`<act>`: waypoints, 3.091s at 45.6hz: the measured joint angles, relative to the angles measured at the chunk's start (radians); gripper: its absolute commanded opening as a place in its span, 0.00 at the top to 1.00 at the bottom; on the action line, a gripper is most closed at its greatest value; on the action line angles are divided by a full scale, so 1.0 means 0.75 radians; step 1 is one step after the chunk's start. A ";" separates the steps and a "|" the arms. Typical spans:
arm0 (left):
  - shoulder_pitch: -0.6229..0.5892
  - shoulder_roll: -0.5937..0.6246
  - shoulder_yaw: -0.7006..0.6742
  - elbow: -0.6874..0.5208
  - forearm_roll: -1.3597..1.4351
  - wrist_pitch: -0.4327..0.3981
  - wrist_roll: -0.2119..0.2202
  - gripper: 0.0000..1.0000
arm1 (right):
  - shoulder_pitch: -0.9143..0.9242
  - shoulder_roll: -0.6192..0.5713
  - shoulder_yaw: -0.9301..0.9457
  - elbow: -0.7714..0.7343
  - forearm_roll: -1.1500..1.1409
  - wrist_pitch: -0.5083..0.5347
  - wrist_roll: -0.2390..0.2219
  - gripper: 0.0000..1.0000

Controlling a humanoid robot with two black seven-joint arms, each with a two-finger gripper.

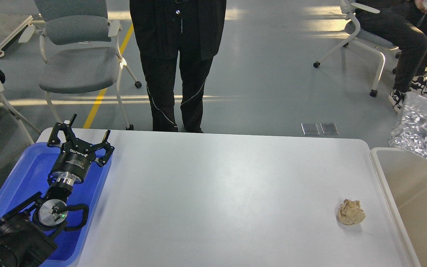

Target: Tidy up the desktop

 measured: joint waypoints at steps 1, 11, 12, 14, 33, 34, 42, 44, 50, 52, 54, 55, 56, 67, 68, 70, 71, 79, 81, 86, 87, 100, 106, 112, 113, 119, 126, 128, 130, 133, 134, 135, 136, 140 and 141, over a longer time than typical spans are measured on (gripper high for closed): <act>0.000 0.000 0.000 0.000 0.000 0.000 0.000 0.00 | -0.007 0.001 -0.006 -0.014 0.026 -0.006 0.000 1.00; 0.000 0.000 0.000 0.000 0.000 0.000 0.000 0.00 | -0.124 0.029 -0.054 -0.194 0.334 -0.064 0.003 1.00; 0.000 0.000 0.000 0.000 0.000 0.000 0.000 0.00 | -0.141 0.035 -0.057 -0.216 0.363 -0.068 0.003 1.00; 0.000 0.000 0.000 0.000 0.000 0.000 0.000 0.00 | -0.189 0.055 -0.064 -0.272 0.436 -0.078 0.005 1.00; 0.000 0.000 -0.001 0.000 0.000 0.000 0.000 0.00 | -0.587 0.371 -0.062 -0.763 0.917 -0.101 0.014 1.00; 0.000 0.000 -0.001 0.000 0.000 0.000 0.000 0.00 | -0.602 0.392 -0.060 -0.785 0.931 -0.101 0.015 1.00; 0.000 0.000 -0.001 0.000 0.000 0.000 0.000 0.00 | -0.730 0.572 -0.008 -0.969 1.023 -0.099 0.034 1.00; 0.000 0.000 -0.001 0.000 0.000 0.000 0.000 0.00 | -0.752 0.601 0.005 -0.993 1.033 -0.099 0.037 1.00; 0.000 0.000 -0.001 0.000 -0.001 0.000 0.000 0.00 | -0.812 0.711 0.049 -1.096 1.059 -0.101 0.044 1.00; 0.000 0.000 -0.001 0.000 0.000 0.000 0.000 0.00 | -0.823 0.751 0.057 -1.138 1.065 -0.101 0.046 1.00; 0.000 0.000 -0.002 0.000 0.000 0.000 0.000 0.00 | -0.836 0.806 0.064 -1.194 1.069 -0.098 0.047 1.00; 0.000 0.000 -0.002 0.000 0.000 0.000 0.000 0.00 | -0.840 0.826 0.066 -1.217 1.070 -0.096 0.047 1.00; 0.000 0.000 -0.002 0.000 0.000 0.000 0.000 0.00 | -0.843 0.847 0.069 -1.244 1.072 -0.095 0.048 1.00; 0.000 0.000 -0.002 0.000 0.000 0.000 0.000 0.00 | -0.859 1.032 0.075 -1.441 1.082 -0.104 0.050 1.00; 0.000 0.000 -0.002 0.000 0.000 0.000 0.000 0.00 | -0.860 1.045 0.075 -1.457 1.082 -0.109 0.050 1.00; 0.000 0.000 -0.002 0.000 0.000 0.000 0.000 0.00 | -0.859 1.066 0.073 -1.478 1.083 -0.115 0.050 1.00; 0.000 0.000 -0.002 0.000 0.000 0.000 0.000 0.00 | -0.859 1.074 0.072 -1.486 1.083 -0.117 0.050 1.00; 0.000 0.000 -0.002 0.000 0.000 0.000 0.000 0.00 | -0.840 1.123 0.068 -1.546 1.078 -0.137 0.049 1.00; 0.000 0.000 -0.002 0.000 0.000 0.000 0.000 0.00 | -0.833 1.133 0.067 -1.556 1.075 -0.144 0.048 1.00; 0.000 0.000 -0.002 0.000 0.000 0.000 0.000 0.00 | -0.815 1.149 0.065 -1.571 1.071 -0.163 0.045 1.00; 0.000 0.000 -0.002 0.000 0.000 0.000 0.000 0.00 | -0.811 1.152 0.065 -1.573 1.070 -0.167 0.044 1.00; 0.000 0.000 -0.001 0.000 0.000 0.000 0.000 0.00 | -0.764 1.197 0.060 -1.588 1.052 -0.213 0.023 1.00; 0.000 0.000 -0.001 0.000 0.000 0.000 0.000 0.00 | -0.754 1.214 0.056 -1.592 1.045 -0.237 0.015 1.00; 0.000 0.000 -0.001 0.000 0.000 0.000 0.000 0.00 | -0.742 1.219 0.058 -1.603 1.042 -0.255 0.013 0.21; 0.000 0.000 -0.001 0.000 0.000 0.000 0.000 0.00 | -0.739 1.220 0.061 -1.606 1.042 -0.258 0.012 0.09; 0.000 0.000 -0.001 0.000 0.000 0.000 0.000 0.00 | -0.714 1.226 0.074 -1.653 1.049 -0.292 0.012 0.00; 0.000 0.000 0.000 0.000 0.000 0.000 0.000 0.00 | -0.693 1.230 0.072 -1.687 1.052 -0.326 0.012 0.00; 0.000 0.000 0.000 0.000 0.000 0.000 0.000 0.00 | -0.689 1.230 0.069 -1.692 1.053 -0.331 0.012 0.00; 0.000 0.000 0.000 0.000 0.000 0.000 0.000 0.00 | -0.686 1.230 0.067 -1.698 1.053 -0.336 0.012 0.00; 0.000 0.000 0.000 0.000 0.000 0.000 0.000 0.00 | -0.682 1.231 0.072 -1.705 1.054 -0.344 0.013 0.00; 0.000 0.000 0.000 0.000 0.000 0.000 0.000 0.00 | -0.681 1.232 0.074 -1.706 1.054 -0.345 0.014 0.00; 0.000 0.000 0.000 0.000 0.000 0.000 0.000 0.00 | -0.679 1.232 0.075 -1.707 1.055 -0.346 0.015 0.00; 0.000 0.000 0.000 0.000 0.000 0.000 0.000 0.00 | -0.678 1.232 0.076 -1.709 1.055 -0.348 0.016 0.00; 0.000 0.000 0.000 0.000 0.000 0.000 0.000 0.00 | -0.672 1.233 0.071 -1.714 1.055 -0.352 0.017 0.00; 0.000 0.000 0.000 0.000 0.001 0.000 0.000 0.00 | -0.670 1.233 0.069 -1.714 1.055 -0.352 0.017 0.00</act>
